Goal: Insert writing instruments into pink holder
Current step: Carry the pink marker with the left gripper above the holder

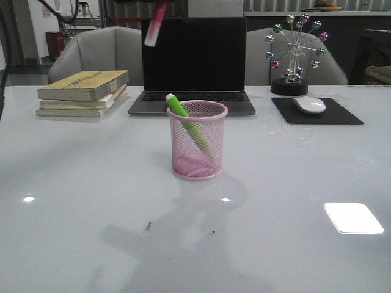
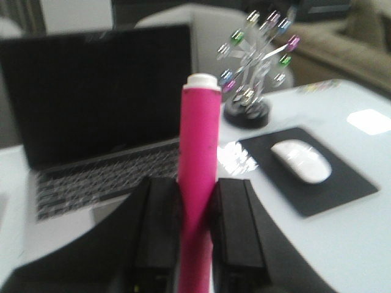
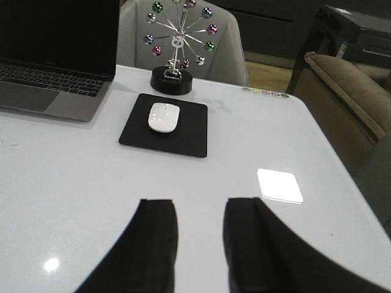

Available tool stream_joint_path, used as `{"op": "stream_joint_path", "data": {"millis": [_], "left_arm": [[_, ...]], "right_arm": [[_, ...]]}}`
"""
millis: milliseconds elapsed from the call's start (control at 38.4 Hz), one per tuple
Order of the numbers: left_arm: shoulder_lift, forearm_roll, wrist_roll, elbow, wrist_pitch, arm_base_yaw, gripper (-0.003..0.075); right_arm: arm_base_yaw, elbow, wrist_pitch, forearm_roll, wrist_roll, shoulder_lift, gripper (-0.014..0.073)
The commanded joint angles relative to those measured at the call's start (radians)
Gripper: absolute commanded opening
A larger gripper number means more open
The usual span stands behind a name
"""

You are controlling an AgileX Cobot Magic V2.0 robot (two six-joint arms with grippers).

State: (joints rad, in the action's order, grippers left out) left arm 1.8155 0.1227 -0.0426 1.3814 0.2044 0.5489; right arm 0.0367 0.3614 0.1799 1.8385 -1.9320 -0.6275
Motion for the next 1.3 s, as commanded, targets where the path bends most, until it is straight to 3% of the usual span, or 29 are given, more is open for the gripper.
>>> {"op": "stream_joint_path", "data": {"millis": [0,391,651,781,1042,1276], "left_arm": [[-0.021,0.010,0.013,0.037,0.160,0.049,0.0104],[0.106,0.006,0.043,0.003,0.422,0.170,0.0104],[0.133,-0.067,0.146,-0.200,0.809,0.183,0.0104],[0.137,-0.067,0.171,-0.282,0.909,0.183,0.0104],[0.139,-0.067,0.171,-0.346,0.949,0.183,0.0104],[0.140,-0.085,0.168,-0.352,0.897,0.179,0.0140]], "right_arm": [[-0.007,0.027,-0.021,0.002,-0.005,0.004,0.0330],[-0.007,0.027,-0.021,0.002,-0.005,0.004,0.0330],[-0.007,0.027,-0.021,0.002,-0.005,0.004,0.0330],[-0.007,0.027,-0.021,0.002,-0.005,0.004,0.0330],[-0.007,0.027,-0.021,0.002,-0.005,0.004,0.0330],[-0.007,0.027,-0.021,0.002,-0.005,0.004,0.0330]]}}
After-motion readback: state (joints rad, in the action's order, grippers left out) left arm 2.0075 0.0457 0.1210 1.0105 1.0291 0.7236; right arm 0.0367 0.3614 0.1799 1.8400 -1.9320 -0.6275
